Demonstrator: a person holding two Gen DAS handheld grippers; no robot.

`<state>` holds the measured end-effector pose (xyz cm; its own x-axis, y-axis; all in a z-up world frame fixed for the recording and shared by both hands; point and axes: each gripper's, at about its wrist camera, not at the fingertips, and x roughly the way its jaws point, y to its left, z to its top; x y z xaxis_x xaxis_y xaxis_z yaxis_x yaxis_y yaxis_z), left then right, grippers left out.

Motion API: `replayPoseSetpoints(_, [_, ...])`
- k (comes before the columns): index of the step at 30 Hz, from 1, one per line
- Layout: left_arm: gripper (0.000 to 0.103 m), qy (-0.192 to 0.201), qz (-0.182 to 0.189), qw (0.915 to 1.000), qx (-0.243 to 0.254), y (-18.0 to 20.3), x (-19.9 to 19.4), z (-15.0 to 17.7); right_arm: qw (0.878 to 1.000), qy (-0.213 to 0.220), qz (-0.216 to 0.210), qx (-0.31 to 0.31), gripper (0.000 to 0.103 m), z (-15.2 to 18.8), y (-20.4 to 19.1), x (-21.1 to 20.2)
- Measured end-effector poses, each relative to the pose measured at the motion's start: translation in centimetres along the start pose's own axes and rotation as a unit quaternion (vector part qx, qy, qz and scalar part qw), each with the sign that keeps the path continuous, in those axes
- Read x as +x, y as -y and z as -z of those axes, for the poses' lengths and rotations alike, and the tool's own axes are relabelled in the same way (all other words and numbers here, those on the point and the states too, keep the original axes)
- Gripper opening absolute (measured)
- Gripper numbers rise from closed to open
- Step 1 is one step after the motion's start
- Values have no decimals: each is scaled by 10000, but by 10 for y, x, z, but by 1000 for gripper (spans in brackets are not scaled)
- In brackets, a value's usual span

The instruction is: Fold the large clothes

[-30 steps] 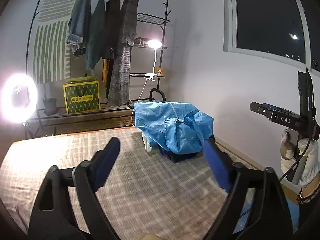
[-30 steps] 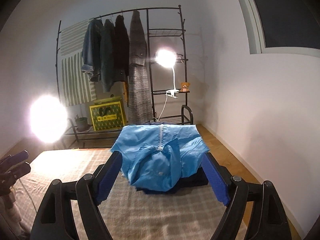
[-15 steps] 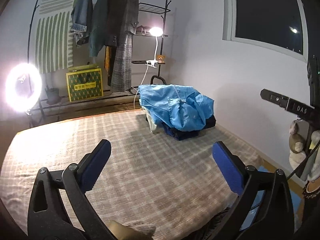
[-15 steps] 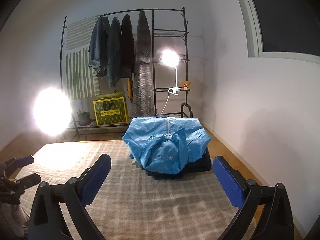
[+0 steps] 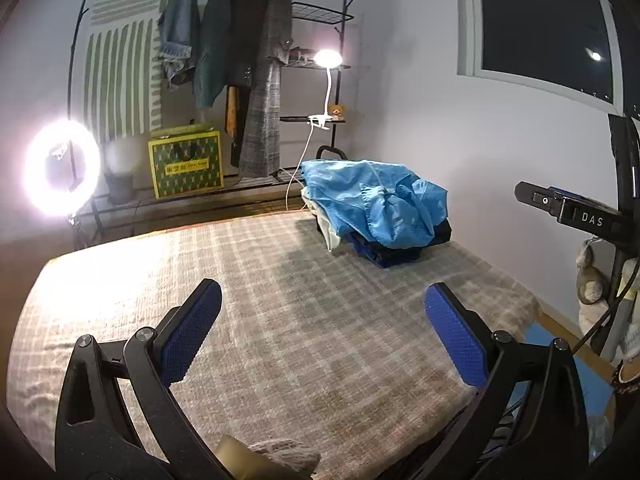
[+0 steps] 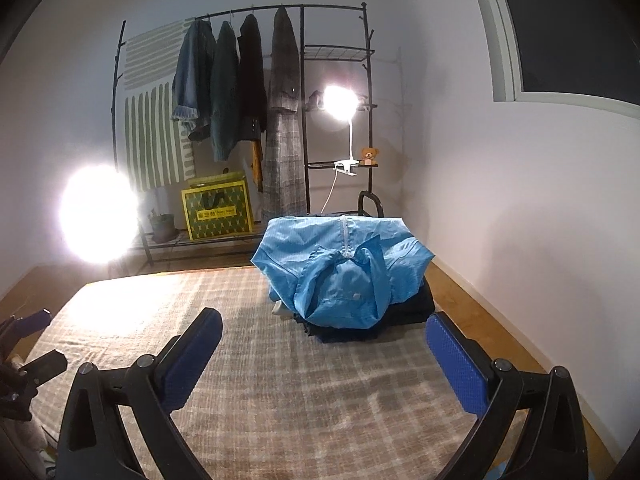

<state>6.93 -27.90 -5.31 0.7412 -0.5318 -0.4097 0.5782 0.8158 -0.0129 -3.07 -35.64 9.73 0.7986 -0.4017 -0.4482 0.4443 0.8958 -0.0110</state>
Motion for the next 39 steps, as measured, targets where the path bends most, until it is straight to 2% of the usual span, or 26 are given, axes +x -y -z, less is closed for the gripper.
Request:
replayPoseSetpoints(8, [103, 102, -74, 9999, -43, -7, -2, -3, 10000, -10, -6, -19, 103, 0, -13, 17])
replayPoseSetpoints(16, [103, 43, -115, 9999, 8, -7, 1, -2, 9999, -58, -16, -87, 103, 3, -17, 32])
replayPoseSetpoints(26, [103, -146, -173, 9997, 125, -3, 16, 6, 10000, -85, -2, -28, 103, 7, -10, 39])
replayPoseSetpoints(39, [103, -143, -166, 9997, 123, -4, 15, 6, 9999, -104, 5, 15, 103, 10, -7, 41])
